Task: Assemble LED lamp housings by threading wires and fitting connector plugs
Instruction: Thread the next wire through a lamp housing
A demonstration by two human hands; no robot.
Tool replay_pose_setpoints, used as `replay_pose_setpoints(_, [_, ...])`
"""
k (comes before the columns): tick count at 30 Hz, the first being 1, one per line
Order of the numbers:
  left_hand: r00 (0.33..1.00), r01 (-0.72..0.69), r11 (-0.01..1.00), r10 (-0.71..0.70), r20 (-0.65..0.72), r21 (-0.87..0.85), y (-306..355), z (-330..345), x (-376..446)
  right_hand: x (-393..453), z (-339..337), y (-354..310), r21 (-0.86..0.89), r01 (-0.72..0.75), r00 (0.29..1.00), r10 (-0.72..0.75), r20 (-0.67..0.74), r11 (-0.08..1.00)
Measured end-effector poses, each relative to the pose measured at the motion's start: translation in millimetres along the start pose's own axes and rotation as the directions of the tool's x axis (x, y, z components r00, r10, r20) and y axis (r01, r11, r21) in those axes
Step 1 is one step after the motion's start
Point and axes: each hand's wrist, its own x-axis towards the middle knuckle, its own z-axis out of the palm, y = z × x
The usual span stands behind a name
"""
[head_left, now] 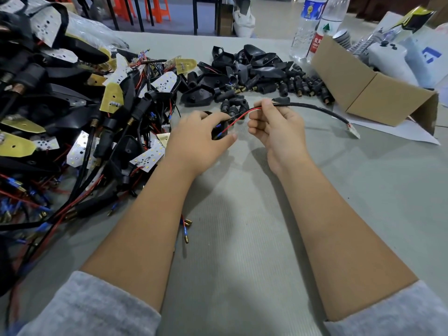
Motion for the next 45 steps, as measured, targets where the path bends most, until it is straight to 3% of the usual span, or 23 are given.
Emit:
replay_pose_setpoints(5, [0.980, -0.167, 0.977, 0.179, 0.084, -0.132, 0.2, -1.4, -1.2, -3.2, 2.1, 0.1, -0.053, -0.027, 0.995, 0.032, 0.098, 0.998])
replay_pose_setpoints(8, [0.972, -0.213, 0.953, 0.229, 0.052, -0.217, 1.1, -1.9, -3.1, -4.0, 4.0, 0.6, -0.025, -0.028, 0.995, 0.031, 0.099, 0.999])
replay_pose_setpoints(13, [1.000, -0.018, 0.994, 0.016, -0.020, -0.108, 1.1, 0.4, -1.2, -2.9, 6.6, 2.4, 0.018, 0.051, 0.998, -0.052, 0.034, 0.999])
replay_pose_setpoints(22, [1.000, 0.000, 0.999, 0.000, -0.010, -0.040, -1.9, 4.5, 2.7, -3.3, 5.1, 0.0, 0.177, 0.021, 0.991, -0.044, 0.126, 0.984])
replay_pose_setpoints(29, [0.994, 0.030, 0.986, -0.046, -0.094, -0.166, -6.8, 6.0, 2.7, -0.1, 1.6, 2.5, -0.026, 0.072, 0.995, -0.074, -0.073, 0.997])
replay_pose_setpoints(39, [0.992, 0.040, 0.982, -0.061, -0.110, -0.184, -2.7, 1.8, 2.6, 6.1, 1.6, 4.2, 0.150, 0.078, 0.991, -0.061, -0.120, 0.986])
replay_pose_setpoints(45, [0.991, 0.024, 0.976, -0.052, -0.123, -0.215, 0.7, 0.4, 1.5, 7.9, -0.7, 4.6, 0.166, 0.079, 0.985, -0.052, -0.164, 0.983])
